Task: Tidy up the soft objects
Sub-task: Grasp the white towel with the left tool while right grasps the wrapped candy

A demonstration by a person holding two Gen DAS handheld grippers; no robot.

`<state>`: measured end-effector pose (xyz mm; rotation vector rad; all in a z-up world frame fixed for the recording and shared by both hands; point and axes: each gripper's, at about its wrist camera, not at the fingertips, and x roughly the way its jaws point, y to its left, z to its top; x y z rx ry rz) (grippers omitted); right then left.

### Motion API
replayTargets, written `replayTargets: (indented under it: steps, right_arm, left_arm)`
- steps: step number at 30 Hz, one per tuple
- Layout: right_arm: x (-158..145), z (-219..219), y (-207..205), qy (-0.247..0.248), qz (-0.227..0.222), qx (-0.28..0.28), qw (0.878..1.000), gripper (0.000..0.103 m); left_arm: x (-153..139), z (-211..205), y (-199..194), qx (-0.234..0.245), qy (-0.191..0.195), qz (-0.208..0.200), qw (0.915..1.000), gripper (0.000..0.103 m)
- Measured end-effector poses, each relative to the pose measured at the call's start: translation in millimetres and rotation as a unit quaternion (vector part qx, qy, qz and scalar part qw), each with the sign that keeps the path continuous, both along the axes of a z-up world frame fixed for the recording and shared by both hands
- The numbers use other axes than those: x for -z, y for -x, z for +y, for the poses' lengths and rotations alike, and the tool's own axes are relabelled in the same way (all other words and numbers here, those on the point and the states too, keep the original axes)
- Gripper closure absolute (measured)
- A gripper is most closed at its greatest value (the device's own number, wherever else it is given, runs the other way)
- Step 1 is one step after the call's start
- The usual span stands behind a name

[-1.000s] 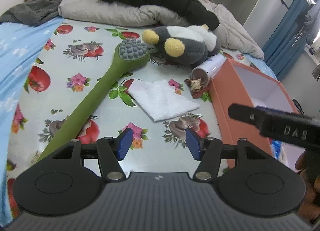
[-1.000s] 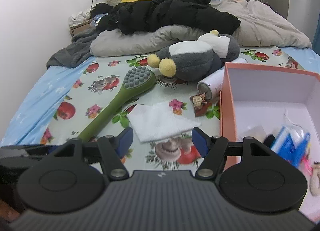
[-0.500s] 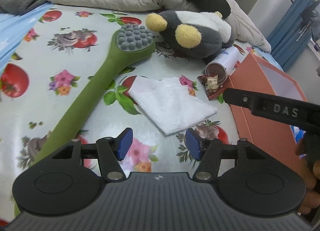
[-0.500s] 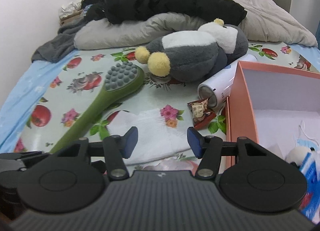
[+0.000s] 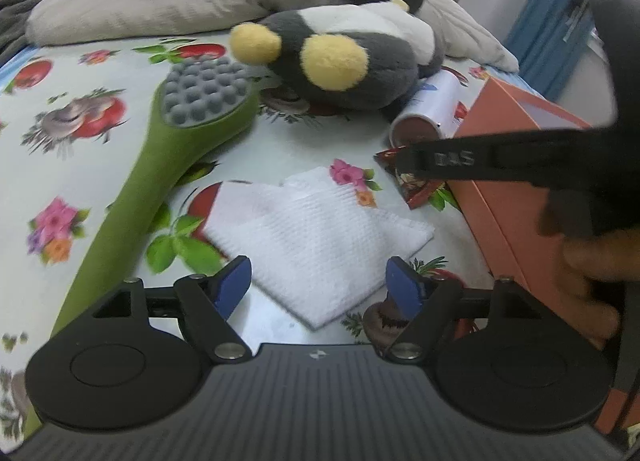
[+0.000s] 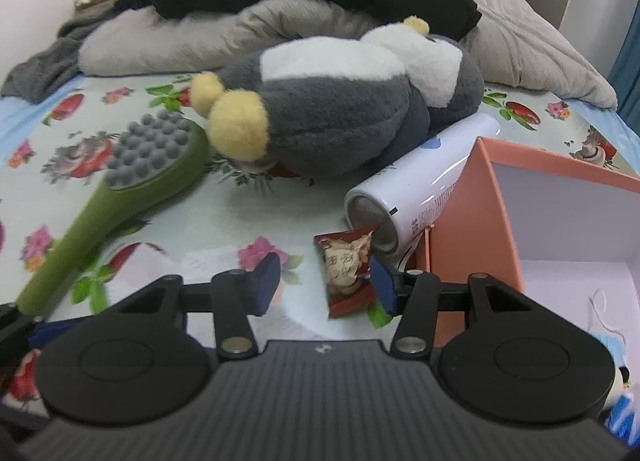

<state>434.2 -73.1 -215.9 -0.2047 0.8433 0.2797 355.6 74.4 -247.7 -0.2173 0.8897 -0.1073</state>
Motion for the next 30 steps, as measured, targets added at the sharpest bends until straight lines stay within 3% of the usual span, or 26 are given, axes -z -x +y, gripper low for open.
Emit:
replayTargets:
  steps: [6,9,16,19,27,30]
  right_arm:
    - [15,9,-18,0.03,0.003,0.001,1.0,0.055]
    - [25,9,-26,0.04,0.021,0.009,0.999,0.068]
    - [26,10,-24,0.032,0.021,0.008,0.999,0.076]
    - [24,9,-23,0.025,0.024,0.007,0.999,0.076]
    - [12,7,-9,0.008,0.02,-0.004,1.0,0.077]
    - [5,4,2,0.002,0.019,-0.008,1.0,0.077]
  left_arm:
    - [10,-15,-18,0.045,-0.047,-0.011,0.9978,0.024]
    - [18,-23,-24,0.065,-0.074,-0.005,0.9951,0.024]
    - [26,-28,-25,0.054,-0.088,0.005,0.9947,0.027]
    - [25,-28,-23,0.047,-0.097,0.003,0.9941,0.038]
    - [20,-17,-15,0.004,-0.071,0.008,0.9975,0.089]
    - [17,-12,-8,-0.012,-0.048,0.01,0.9987,0.093]
